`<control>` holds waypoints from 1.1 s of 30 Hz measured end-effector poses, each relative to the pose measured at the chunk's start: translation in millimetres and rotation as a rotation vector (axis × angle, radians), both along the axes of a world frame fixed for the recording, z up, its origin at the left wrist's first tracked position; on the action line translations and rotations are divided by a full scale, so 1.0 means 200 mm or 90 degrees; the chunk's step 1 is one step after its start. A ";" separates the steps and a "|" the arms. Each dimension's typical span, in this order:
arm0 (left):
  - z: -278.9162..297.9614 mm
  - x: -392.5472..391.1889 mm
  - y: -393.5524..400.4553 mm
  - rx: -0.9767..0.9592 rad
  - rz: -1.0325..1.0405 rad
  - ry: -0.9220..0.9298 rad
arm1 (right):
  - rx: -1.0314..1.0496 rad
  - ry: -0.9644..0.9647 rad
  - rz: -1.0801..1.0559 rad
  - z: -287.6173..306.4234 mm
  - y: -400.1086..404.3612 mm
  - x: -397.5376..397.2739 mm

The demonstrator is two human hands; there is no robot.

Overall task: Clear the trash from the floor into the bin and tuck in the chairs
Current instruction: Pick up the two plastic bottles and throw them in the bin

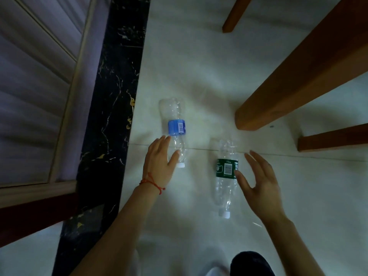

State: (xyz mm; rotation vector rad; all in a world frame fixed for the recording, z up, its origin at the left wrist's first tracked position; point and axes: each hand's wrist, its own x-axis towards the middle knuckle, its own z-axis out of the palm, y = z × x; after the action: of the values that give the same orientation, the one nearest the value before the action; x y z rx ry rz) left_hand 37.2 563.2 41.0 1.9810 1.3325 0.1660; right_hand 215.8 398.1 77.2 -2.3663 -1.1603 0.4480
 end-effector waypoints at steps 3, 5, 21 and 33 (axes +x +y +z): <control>-0.15 0.06 0.04 -0.027 0.090 -0.074 | 0.027 0.028 -0.014 -0.10 0.02 0.01; -0.23 0.10 0.07 -0.035 0.130 -0.098 | 0.041 0.045 -0.027 -0.15 0.02 0.02; -0.33 0.19 0.10 -0.385 0.429 -0.216 | 0.093 0.130 -0.123 -0.33 -0.11 0.00; -0.30 0.06 -0.17 -0.507 0.546 -0.456 | -0.004 0.374 -0.299 -0.46 0.05 -0.02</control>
State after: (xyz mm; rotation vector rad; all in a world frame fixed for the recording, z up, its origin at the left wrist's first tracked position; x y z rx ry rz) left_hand 49.1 529.0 -19.8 0.5217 1.3494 0.5740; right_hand 211.3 407.5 -14.3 -2.1830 -0.3298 0.8878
